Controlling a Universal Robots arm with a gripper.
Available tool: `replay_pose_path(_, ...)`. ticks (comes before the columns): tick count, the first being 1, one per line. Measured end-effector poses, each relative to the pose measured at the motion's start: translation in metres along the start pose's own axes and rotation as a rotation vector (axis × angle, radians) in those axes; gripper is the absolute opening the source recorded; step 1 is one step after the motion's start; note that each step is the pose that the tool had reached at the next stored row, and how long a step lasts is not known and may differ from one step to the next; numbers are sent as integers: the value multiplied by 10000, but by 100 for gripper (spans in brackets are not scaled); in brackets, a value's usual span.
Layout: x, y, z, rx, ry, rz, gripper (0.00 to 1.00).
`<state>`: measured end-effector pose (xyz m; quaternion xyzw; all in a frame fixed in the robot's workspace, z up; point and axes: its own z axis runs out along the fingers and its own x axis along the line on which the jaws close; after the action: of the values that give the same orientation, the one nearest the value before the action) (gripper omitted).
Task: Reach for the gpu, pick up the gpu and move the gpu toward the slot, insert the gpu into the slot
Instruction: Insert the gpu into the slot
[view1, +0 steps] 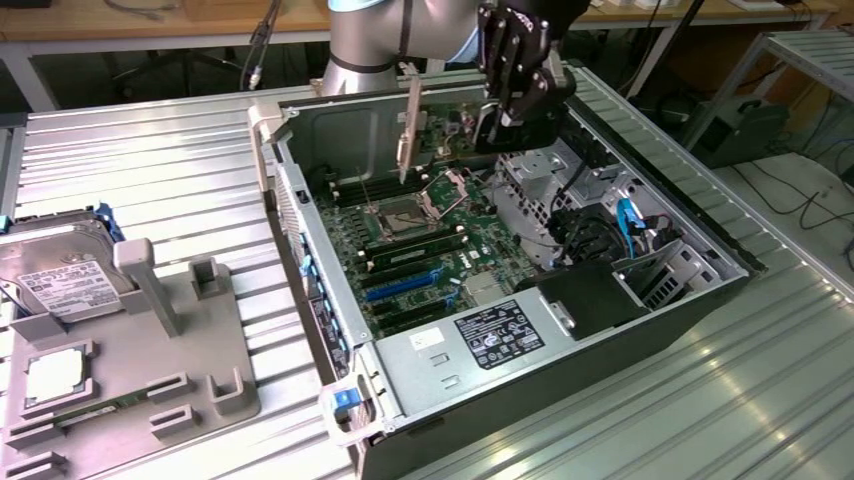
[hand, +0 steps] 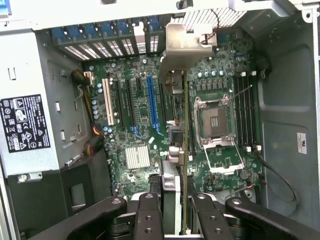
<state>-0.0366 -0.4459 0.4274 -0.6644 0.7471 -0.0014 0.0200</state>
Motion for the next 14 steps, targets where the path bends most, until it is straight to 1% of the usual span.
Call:
replay_pose_path(1,0,0,5,27,-2,-41,28)
replay_pose_path(2,1,0,14,31,-7,-157,28)
replay_pose_path(4,2,2,37,22,-19,-568,28)
replay_pose_path(6,3,2,64,16,-25,-778,28)
replay_pose_path(9,7,3,118,13,-27,-839,28)
replay_pose_path(11,9,4,157,-6,-25,-841,28)
replay_pose_path(12,9,5,175,-6,-25,-843,28)
replay_pose_path(13,10,7,213,-7,-25,-849,28)
replay_pose_path(14,15,36,246,-7,-25,-848,28)
